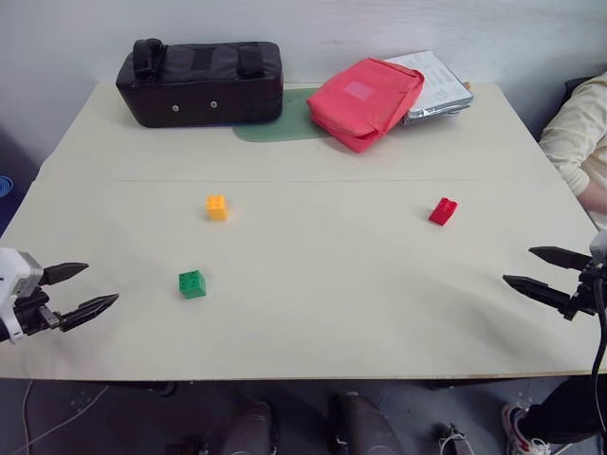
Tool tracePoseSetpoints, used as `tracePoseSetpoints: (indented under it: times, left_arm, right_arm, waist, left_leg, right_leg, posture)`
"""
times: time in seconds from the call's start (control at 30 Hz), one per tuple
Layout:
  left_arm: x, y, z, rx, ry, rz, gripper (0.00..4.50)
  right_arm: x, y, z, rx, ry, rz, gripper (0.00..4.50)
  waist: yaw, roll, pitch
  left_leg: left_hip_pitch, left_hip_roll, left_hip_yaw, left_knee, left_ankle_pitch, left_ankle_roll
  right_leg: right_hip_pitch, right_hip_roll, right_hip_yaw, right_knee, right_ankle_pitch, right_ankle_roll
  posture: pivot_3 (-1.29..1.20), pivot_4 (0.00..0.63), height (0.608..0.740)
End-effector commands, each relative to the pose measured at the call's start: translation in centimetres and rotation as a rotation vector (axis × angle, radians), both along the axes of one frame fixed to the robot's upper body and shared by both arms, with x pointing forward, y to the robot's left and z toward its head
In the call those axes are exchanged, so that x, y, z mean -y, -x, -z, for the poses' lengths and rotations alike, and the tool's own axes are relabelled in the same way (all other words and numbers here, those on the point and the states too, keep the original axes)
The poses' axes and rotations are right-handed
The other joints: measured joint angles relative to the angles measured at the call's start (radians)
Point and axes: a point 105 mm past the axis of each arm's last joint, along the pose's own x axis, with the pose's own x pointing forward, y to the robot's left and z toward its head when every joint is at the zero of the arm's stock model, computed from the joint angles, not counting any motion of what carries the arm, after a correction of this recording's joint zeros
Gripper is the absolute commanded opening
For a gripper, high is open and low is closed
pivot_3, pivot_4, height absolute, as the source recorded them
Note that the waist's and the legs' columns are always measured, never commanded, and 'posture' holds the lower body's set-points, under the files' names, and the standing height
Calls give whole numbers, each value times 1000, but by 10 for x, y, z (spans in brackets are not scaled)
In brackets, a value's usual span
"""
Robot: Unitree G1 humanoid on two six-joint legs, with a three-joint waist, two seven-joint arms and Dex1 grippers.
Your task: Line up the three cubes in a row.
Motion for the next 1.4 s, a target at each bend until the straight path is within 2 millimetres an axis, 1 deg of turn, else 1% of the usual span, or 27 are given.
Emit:
tracePoseSetpoints:
  times: [0.03,0.57,0.63,0.7,0.77,0.9,0.97,1.03,1.13,1.17,1.23,1.27,1.3,1.4]
  left_arm:
    - [0,-1,-5,20,-26,3,4475]
    - [1,-7,-6,25,-46,-11,4475]
    - [2,-8,-6,23,-45,-10,4475]
    - [7,-9,-5,18,-34,6,4475]
    - [18,-11,-8,16,-25,49,4475]
    - [64,-17,-34,36,54,224,4475]
    - [91,-17,-47,31,91,342,4475]
    - [113,-16,-55,22,110,438,4475]
    - [146,-14,-69,15,127,593,4475]
    - [154,-14,-72,18,125,626,4475]
    - [171,-15,-81,34,115,696,4475]
    - [179,-16,-84,42,114,724,4475]
    - [185,-16,-87,47,114,750,4475]
    - [197,-14,-90,44,116,810,4475]
  right_arm:
    - [0,0,-14,50,2,2,4500]
    - [-3,0,-6,53,9,13,4500]
    - [-4,0,-6,56,15,19,4500]
    - [-8,-3,-6,69,25,26,4500]
    - [-14,-7,-8,85,31,37,4500]
    - [-38,-24,-11,105,26,104,4500]
    - [-49,-37,-12,124,6,170,4500]
    - [-59,-49,-16,137,-41,223,4500]
    - [-73,-72,-21,158,-130,325,4500]
    - [-76,-78,-22,162,-150,354,4500]
    - [-78,-92,-23,171,-192,444,4500]
    - [-76,-99,-23,174,-216,503,4500]
    - [-73,-104,-23,172,-236,556,4500]
    - [-73,-116,-22,172,-269,640,4500]
  waist:
    - [0,0,0]
    - [0,0,0]
    - [0,0,0]
    - [0,0,0]
    - [0,0,0]
    - [0,0,0]
    - [0,0,0]
    - [0,0,0]
    - [-1,0,0]
    - [-1,0,0]
    - [0,0,0]
    - [0,0,0]
    - [0,0,0]
    - [0,0,0]
  left_leg:
    - [0,0,0,0,0,0]
    - [1,0,0,-1,0,0]
    - [1,0,0,-1,0,0]
    - [1,0,0,-1,0,0]
    - [1,0,0,-1,0,0]
    - [1,0,0,-1,1,-1]
    - [1,0,0,-1,1,-2]
    - [1,0,-1,-1,4,-7]
    - [0,0,0,-2,5,-8]
    - [0,0,0,-2,5,-8]
    - [0,0,0,-1,5,-9]
    - [0,0,0,-1,5,-9]
    - [-1,-1,0,-1,5,-9]
    - [-2,0,0,0,5,-8]
  right_leg:
    - [0,0,0,0,0,0]
    - [0,0,0,0,0,0]
    - [0,0,0,0,0,0]
    - [0,0,0,0,0,0]
    - [0,0,0,0,0,0]
    - [0,0,0,0,0,0]
    - [0,0,0,0,0,0]
    - [0,0,0,0,0,0]
    - [0,0,0,0,0,0]
    - [-1,1,0,1,0,0]
    - [-1,1,0,1,0,0]
    - [-1,2,0,2,0,0]
    - [-2,2,0,3,0,0]
    - [-2,3,1,7,0,0]
  posture:
    - [0,150,740]
    - [0,150,740]
    - [0,150,740]
    - [0,150,740]
    - [0,150,740]
    - [0,150,740]
    - [0,150,740]
    - [0,150,740]
    - [0,150,740]
    - [0,150,740]
    - [0,150,740]
    - [0,150,740]
    - [0,150,740]
    - [0,150,740]
